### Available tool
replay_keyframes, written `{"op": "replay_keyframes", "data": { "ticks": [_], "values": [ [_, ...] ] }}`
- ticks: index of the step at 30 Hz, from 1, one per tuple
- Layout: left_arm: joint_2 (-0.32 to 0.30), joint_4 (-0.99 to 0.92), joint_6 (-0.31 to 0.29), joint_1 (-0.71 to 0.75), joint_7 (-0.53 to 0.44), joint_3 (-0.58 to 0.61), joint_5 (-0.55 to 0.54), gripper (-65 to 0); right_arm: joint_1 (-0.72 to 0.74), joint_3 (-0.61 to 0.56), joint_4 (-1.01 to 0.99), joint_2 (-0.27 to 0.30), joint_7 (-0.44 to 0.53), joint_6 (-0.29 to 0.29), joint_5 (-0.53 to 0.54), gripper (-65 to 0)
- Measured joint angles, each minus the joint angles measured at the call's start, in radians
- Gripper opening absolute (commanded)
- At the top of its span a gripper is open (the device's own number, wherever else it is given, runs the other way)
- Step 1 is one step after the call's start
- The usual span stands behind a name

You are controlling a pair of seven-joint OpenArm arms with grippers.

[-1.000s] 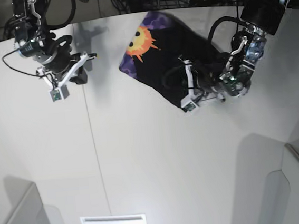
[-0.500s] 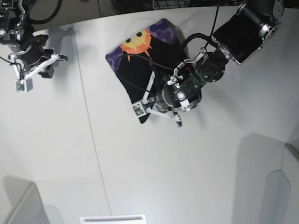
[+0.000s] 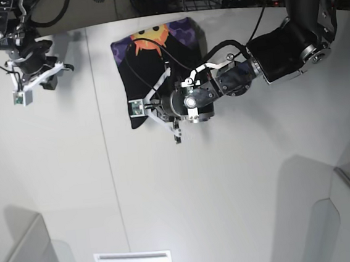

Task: Fold the T-shirt properly

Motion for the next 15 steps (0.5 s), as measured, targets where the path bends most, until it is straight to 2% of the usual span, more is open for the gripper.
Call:
{"op": "replay_keyframes", "data": {
  "ticks": [3, 8, 15],
  "values": [
    [0.000, 0.001, -0.018, 0.000, -0.055, 0.031, 0.111, -65.0, 0.000, 0.000, 0.000, 0.000, 0.000, 0.000, 0.001, -65.0],
    [0.011, -0.012, -0.179, 0.001, -0.100, 0.025, 0.224, -65.0, 0.000, 0.000, 0.000, 0.000, 0.000, 0.000, 0.001, -65.0],
    [0.026, -0.013, -0.188, 0.004, -0.089, 0.025, 0.259, -65.0, 0.000, 0.000, 0.000, 0.000, 0.000, 0.000, 0.000, -65.0]
  ]
}}
